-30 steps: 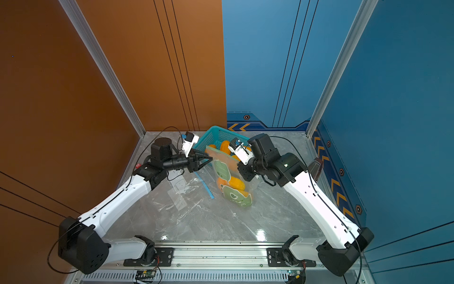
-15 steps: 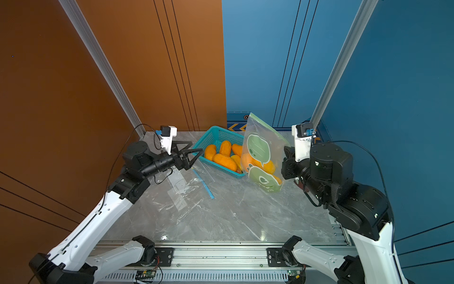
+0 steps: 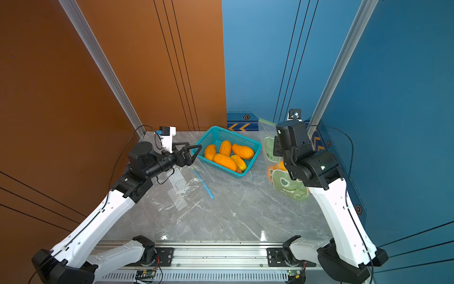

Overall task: Place the mango in a zip-top bag and seal the zipper
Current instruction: Place the zipper food storage bag at the center of the board.

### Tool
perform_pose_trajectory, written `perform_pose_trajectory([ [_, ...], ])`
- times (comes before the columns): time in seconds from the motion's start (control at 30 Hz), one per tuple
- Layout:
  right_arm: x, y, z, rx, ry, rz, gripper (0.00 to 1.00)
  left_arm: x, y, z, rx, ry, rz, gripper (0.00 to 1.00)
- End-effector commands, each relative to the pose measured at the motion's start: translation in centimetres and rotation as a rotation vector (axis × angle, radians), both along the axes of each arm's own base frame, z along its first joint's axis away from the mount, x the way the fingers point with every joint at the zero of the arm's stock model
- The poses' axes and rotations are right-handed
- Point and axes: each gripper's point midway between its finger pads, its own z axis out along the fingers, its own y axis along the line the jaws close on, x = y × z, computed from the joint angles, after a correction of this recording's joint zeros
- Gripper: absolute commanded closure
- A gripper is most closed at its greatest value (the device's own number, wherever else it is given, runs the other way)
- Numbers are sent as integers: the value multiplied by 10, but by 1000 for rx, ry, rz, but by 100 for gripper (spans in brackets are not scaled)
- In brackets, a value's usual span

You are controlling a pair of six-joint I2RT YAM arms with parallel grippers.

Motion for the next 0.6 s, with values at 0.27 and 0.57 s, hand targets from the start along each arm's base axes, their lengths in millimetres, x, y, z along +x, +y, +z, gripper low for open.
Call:
perform_pose_trajectory([
  [0.27, 58, 8, -40, 206, -34, -103, 100, 4, -2, -31, -3, 74, 17, 2],
  [0.57, 65, 1, -73, 246, 20, -149, 100, 10, -3, -40, -3, 91, 22, 2],
])
